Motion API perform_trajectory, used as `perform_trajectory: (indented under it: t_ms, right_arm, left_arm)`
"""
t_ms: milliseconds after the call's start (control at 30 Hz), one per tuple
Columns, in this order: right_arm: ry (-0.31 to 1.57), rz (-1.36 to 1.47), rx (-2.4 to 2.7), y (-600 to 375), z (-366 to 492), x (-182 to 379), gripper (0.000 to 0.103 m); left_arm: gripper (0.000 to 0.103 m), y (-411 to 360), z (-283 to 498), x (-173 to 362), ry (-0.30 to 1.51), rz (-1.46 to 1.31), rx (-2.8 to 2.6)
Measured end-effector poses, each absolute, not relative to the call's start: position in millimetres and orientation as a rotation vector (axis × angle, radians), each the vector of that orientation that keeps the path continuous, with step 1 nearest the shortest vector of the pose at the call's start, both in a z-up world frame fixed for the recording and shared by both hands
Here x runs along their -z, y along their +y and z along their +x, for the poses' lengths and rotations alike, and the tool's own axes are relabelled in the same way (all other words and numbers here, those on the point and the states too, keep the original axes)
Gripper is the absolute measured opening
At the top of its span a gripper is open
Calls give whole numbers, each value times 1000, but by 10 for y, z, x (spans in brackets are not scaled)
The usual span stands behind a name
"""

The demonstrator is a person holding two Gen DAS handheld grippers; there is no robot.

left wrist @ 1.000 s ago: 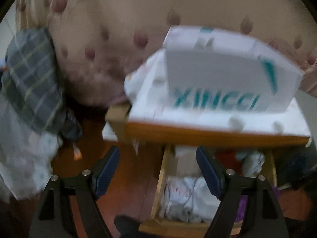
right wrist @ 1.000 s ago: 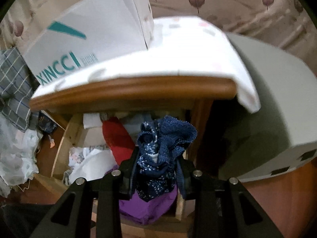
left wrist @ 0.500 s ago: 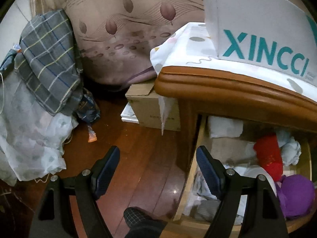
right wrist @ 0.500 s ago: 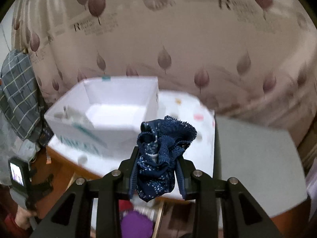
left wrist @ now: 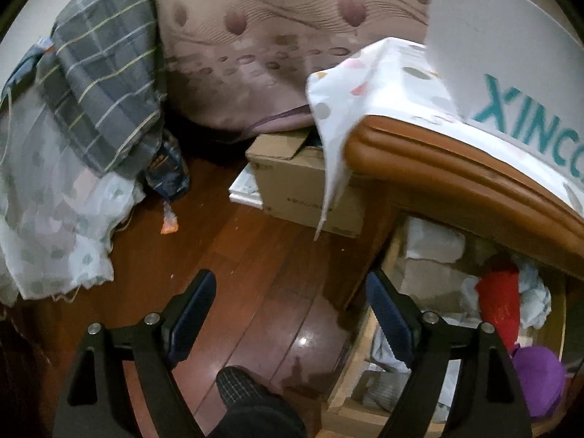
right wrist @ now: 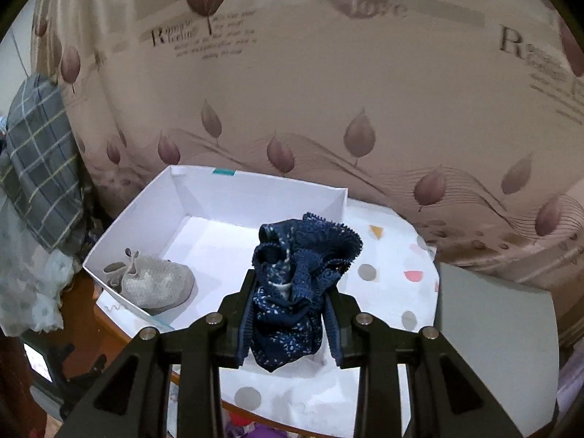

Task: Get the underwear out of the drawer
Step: 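Carry the dark blue underwear over the white box with the right tool while the left tool withdraws, then open the right tool to drop the dark blue underwear into the box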

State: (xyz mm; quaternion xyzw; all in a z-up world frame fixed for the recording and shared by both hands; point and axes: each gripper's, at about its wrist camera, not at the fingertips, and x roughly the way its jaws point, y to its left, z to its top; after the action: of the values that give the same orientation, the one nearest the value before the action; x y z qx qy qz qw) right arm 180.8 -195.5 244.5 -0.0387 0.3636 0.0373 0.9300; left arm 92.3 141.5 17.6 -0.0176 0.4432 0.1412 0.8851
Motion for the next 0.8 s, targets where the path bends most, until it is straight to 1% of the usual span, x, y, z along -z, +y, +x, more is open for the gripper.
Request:
perform_trajectory:
  t_ms: [200,467,600,667,700,733,800]
  right_arm:
    - [805,-96,-102,-1823,1977,-2267,33]
    - [863,-128,-102,-1706,2132,-2044,35]
    - [878,-159,-90,-1652,2187,-1938,35]
    - [887,-164,-84,-1633,2216,-1894,37]
    - [889,-171,-79,-1621,2228,-1874,41]
    - [888,-179,-69,-1616,2238,-1860,47]
    - [880,-191,-53,-1605,2247,-1849,54]
  left_arm:
    - [82,1632,922,-164,938,-111,-368]
    - [82,1711,924,-105,975,-136,-396]
    - [82,1697,915,-125,962,-121,-397]
    - [82,1695,922,-113,967,-125,-388]
    - [82,1695,927,-102,974,-131,-384]
    - [82,1695,932,-87,983,-135,-376]
    - [82,1679,933,-85,985,-129,-378]
